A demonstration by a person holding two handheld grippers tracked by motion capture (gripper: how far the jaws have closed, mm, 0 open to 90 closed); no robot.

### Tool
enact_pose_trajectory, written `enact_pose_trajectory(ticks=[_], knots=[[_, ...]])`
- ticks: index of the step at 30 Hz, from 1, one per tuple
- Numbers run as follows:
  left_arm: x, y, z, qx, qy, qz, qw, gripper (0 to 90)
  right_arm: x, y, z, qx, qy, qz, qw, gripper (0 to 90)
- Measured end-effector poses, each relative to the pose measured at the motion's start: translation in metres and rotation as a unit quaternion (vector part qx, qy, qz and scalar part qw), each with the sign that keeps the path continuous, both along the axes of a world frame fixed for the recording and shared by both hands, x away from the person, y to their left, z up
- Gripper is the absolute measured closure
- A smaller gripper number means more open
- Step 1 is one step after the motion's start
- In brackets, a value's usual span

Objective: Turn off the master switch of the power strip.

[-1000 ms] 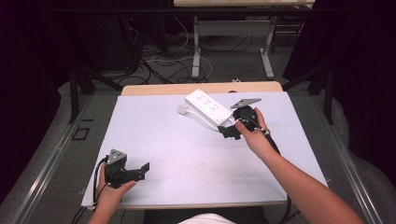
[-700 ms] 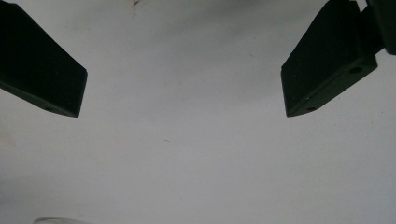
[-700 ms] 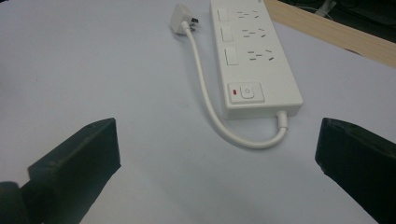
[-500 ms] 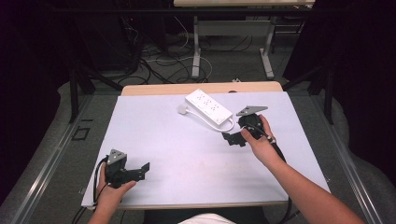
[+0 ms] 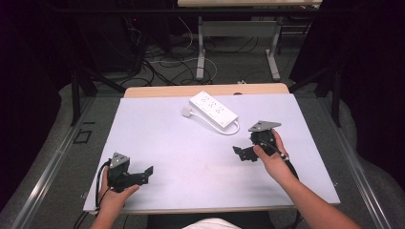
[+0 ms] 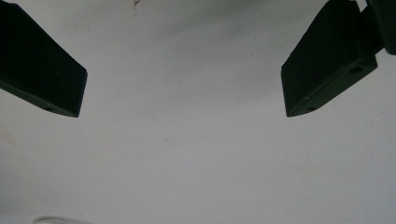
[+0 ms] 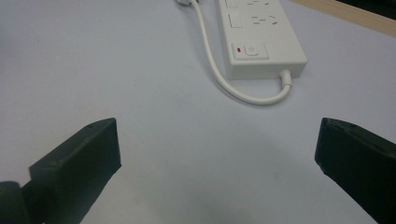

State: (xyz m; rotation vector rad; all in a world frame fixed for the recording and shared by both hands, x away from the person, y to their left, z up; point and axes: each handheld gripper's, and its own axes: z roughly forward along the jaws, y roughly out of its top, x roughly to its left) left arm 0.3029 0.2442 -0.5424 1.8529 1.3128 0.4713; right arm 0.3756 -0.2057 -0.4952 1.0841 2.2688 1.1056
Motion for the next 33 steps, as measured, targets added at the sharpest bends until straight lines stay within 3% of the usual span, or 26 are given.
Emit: enact_pose_trajectory(ticks=[9, 14, 27, 33], knots=[[0.000, 0.000, 0.000, -0.002, 0.001, 0.002, 1.0000, 0.4, -0.017, -0.015, -0.014, 0.025, -0.004, -0.018, 0.9995, 0.0], [-0.001, 0.000, 0.000, -0.001, -0.001, 0.002, 1.0000, 0.4, -0.026, -0.027, -0.021, 0.022, -0.014, -0.032, 0.9991, 0.0], [0.000, 0.000, 0.000, -0.001, -0.002, 0.004, 1.0000, 0.4, -0.044, -0.054, -0.044, 0.026, -0.004, -0.073, 0.9970, 0.8], [0.000, 0.001, 0.001, -0.003, 0.000, 0.005, 1.0000, 0.4, -0.046, -0.059, -0.047, 0.031, -0.001, -0.083, 0.9961, 1.1]])
